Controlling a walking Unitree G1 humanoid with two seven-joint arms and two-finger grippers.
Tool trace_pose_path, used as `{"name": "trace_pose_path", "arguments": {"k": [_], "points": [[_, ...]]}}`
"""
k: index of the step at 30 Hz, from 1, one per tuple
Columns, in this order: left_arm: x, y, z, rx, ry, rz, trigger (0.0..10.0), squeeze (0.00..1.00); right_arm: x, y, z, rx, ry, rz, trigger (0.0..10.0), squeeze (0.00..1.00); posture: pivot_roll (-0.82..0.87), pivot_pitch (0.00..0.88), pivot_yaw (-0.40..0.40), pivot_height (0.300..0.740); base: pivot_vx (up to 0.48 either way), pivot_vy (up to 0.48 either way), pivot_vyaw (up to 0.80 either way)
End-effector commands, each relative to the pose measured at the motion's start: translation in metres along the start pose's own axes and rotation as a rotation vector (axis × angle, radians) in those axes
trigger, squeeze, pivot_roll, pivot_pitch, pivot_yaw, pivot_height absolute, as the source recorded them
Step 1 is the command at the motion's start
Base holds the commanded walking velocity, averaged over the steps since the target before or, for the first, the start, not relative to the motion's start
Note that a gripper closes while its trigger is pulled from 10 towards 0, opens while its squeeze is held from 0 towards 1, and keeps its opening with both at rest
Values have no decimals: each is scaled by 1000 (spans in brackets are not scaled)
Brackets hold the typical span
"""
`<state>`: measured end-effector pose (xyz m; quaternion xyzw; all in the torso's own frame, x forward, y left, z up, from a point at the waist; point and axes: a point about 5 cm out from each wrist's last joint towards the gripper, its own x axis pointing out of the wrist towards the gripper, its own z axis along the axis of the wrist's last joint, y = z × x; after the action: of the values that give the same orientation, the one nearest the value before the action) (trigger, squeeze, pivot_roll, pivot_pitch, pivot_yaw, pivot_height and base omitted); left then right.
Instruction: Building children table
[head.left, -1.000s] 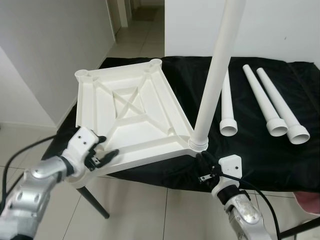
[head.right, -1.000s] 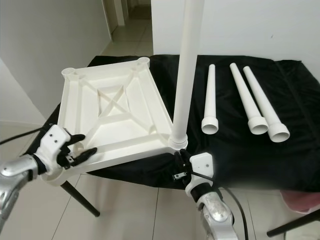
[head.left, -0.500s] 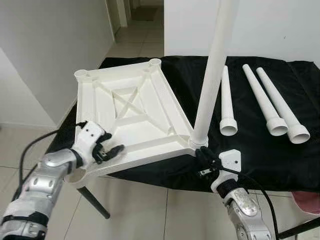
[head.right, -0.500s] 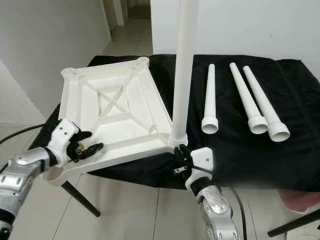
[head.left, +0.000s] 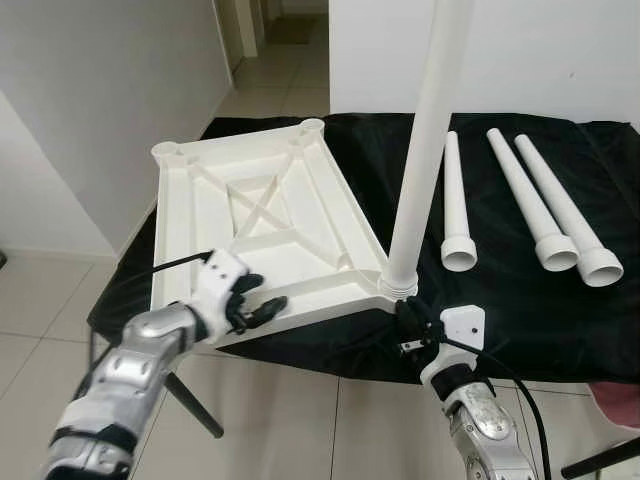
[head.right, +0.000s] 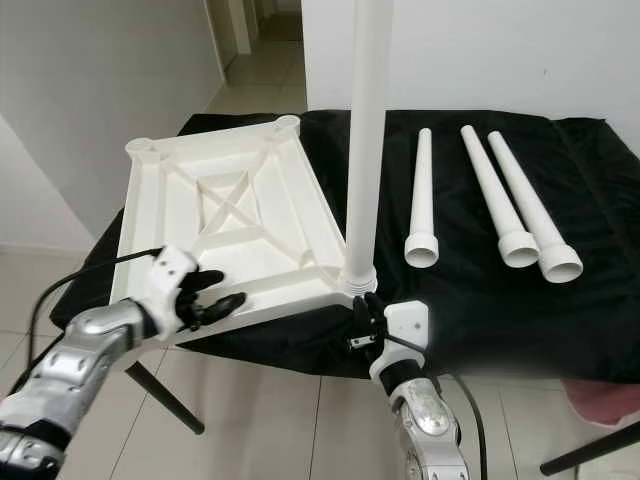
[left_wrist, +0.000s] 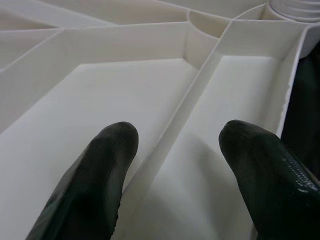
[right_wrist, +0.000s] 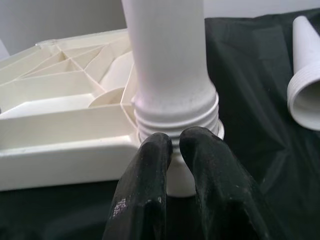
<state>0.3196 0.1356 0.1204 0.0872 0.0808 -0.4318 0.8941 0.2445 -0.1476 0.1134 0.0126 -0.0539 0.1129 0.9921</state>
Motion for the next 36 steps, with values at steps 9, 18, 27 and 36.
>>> {"name": "trace_pose_path", "arguments": {"k": [9, 18, 27, 36], "points": [[18, 4, -2, 2, 73, 77, 10000, 0, 5, 2, -1, -4, -8, -15, 10000, 0, -115, 46, 129, 740, 0, 0, 0], [17, 14, -18, -43, 169, 202, 10000, 0, 7, 9, 1, 7, -22, -24, 10000, 0, -120, 52, 140, 740, 0, 0, 0], [7, 24, -33, -43, 239, 280, 10000, 0, 9, 9, 1, 8, -29, -48, 10000, 0, -124, 45, 158, 740, 0, 0, 0], [12, 36, -32, -14, 289, 446, 10000, 0, 13, 14, 1, 19, -42, -61, 10000, 0, -129, 29, 172, 740, 0, 0, 0]]}}
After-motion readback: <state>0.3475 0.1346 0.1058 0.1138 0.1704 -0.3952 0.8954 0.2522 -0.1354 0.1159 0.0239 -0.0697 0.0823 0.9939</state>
